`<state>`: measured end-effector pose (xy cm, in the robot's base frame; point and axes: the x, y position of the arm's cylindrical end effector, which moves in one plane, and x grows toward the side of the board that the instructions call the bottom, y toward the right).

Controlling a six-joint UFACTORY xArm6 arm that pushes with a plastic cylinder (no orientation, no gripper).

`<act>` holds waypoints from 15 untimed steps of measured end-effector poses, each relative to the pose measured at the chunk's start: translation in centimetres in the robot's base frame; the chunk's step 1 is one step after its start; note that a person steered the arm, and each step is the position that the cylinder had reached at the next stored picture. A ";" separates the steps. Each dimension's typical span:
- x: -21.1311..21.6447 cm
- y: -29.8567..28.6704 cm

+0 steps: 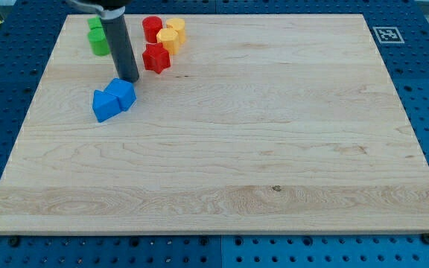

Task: Push the red circle and yellow hexagon slightly right

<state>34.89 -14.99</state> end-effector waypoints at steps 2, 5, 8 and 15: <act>-10.6 0.0; -14.9 1.6; -10.0 -0.1; -14.1 -0.1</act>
<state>20.83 -15.09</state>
